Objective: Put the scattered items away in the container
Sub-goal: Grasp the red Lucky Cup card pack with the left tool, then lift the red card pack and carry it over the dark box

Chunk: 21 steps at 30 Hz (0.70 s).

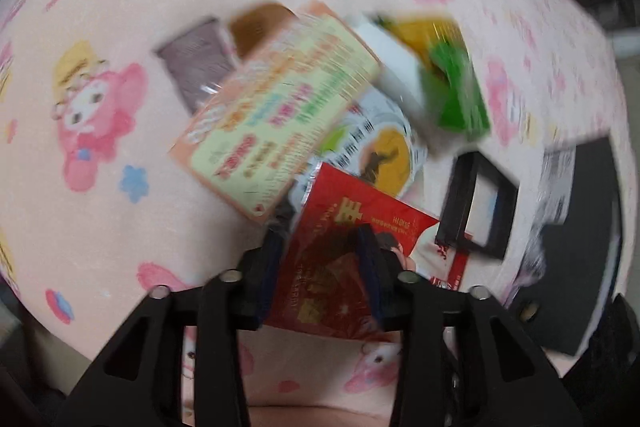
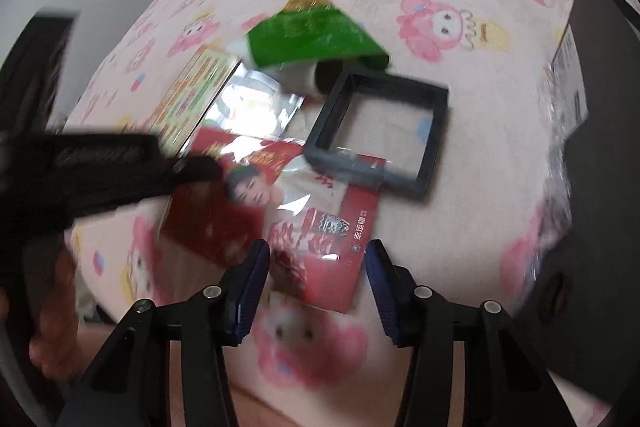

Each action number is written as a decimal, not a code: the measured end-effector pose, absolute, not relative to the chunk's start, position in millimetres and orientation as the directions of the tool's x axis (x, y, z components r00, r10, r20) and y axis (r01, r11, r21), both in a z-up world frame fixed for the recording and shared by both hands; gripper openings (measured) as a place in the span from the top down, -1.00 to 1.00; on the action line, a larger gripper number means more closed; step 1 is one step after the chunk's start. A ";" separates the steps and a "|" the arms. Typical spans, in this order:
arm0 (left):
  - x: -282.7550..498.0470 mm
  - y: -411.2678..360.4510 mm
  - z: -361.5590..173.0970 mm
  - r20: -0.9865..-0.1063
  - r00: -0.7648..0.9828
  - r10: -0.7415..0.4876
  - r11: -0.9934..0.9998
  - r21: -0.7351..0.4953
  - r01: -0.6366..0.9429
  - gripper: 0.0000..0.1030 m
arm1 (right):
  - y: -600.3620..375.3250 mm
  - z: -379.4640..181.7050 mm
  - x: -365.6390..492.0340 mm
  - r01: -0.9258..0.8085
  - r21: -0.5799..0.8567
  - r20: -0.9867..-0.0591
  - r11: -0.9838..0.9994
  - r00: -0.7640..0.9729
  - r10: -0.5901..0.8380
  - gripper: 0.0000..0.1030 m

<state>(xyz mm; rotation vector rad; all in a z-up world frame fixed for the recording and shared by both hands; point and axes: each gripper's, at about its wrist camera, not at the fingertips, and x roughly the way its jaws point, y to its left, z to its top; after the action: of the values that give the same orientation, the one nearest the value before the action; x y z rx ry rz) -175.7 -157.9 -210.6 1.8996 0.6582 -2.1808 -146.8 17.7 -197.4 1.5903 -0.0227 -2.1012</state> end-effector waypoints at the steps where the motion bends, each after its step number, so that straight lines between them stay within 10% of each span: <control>1: -177.9 -154.4 -213.6 -0.976 -0.152 0.158 -0.894 -0.207 0.396 0.13 | 20.3 -199.5 -144.0 0.374 0.300 -0.902 -0.877 -0.188 -0.389 0.12; 12: -170.8 -152.6 -201.9 -0.981 -0.170 0.099 -0.917 -0.156 0.366 0.11 | 14.4 -202.8 -146.6 0.341 0.263 -0.906 -0.903 -0.234 -0.353 0.11; 21: -132.4 -164.3 -148.6 -0.878 -0.415 0.237 -0.868 -0.384 0.315 0.19 | 44.0 -136.9 -127.7 0.394 0.259 -0.856 -0.882 -0.329 -0.399 0.22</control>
<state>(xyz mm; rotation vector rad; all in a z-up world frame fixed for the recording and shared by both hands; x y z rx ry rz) -132.4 -164.3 -148.6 1.6712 0.7907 -2.4801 -127.7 44.0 -136.9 1.4364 -0.0062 -2.2272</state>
